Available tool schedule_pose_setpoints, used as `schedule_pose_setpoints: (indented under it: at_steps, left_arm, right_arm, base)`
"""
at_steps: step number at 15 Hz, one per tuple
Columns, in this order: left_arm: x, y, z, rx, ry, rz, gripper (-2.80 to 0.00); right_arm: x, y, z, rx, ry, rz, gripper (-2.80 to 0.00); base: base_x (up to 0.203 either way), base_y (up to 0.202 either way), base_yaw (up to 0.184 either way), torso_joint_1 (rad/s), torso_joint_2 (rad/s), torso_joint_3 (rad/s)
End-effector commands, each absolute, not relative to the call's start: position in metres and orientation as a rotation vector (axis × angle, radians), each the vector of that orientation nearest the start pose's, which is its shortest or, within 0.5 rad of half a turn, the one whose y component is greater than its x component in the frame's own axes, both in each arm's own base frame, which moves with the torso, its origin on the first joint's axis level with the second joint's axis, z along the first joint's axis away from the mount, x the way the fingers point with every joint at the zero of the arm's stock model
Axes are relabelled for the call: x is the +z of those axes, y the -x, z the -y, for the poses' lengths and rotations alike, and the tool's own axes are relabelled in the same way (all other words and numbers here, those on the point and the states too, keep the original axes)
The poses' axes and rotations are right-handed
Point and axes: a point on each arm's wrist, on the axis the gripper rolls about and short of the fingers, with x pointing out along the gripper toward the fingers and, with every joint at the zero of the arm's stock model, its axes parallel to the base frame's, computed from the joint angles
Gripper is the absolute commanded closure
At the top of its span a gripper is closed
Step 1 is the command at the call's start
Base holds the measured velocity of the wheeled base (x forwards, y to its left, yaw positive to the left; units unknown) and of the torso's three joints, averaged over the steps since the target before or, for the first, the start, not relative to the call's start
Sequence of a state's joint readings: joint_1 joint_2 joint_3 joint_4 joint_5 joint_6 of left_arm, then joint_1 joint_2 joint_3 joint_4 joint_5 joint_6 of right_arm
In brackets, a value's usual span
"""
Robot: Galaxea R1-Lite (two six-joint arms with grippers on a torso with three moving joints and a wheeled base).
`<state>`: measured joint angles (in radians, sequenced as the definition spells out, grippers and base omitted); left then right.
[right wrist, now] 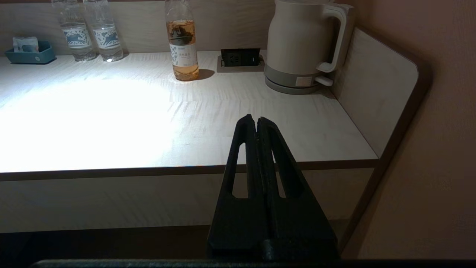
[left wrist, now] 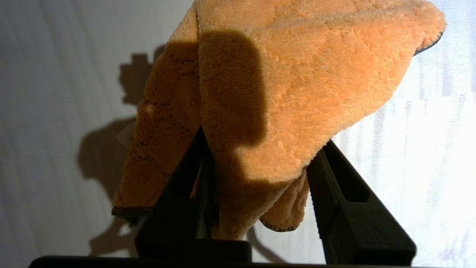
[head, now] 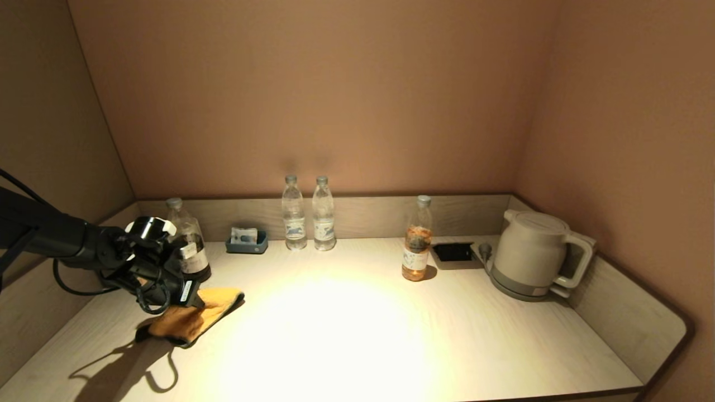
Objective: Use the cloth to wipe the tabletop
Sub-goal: Pick up the tablecloth, then sweep the stains on the table
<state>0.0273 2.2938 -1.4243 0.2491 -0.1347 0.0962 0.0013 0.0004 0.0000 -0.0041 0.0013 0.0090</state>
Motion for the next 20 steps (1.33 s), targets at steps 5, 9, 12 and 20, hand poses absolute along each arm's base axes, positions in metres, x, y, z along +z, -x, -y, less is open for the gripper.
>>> schedule_pose_setpoints:
  at_steps: [5, 9, 12, 20]
  left_arm:
    - [0.07, -0.409, -0.008, -0.14, 0.03, -1.063, 0.0]
    - [0.121, -0.398, 0.001, -0.173, 0.184, -0.945, 0.0]
    - [0.16, -0.387, 0.03, -0.234, 0.283, -0.864, 0.0]
    - [0.133, -0.386, 0.14, -0.311, 0.298, -0.892, 0.0]
  right_arm:
    - [0.076, 0.023, 0.0, 0.003, -0.009, 0.005, 0.0]
    - [0.076, 0.023, 0.0, 0.003, -0.009, 0.005, 0.0]
    - [0.076, 0.023, 0.0, 0.003, -0.009, 0.005, 0.0]
    - [0.076, 0.023, 0.0, 0.003, -0.009, 0.005, 0.0]
  base:
    - [0.0, 0.0, 0.0, 0.0, 0.0, 0.0]
    - [0.0, 0.0, 0.0, 0.0, 0.0, 0.0]
    - [0.0, 0.0, 0.0, 0.0, 0.0, 0.0]
    - [0.0, 0.0, 0.0, 0.0, 0.0, 0.0]
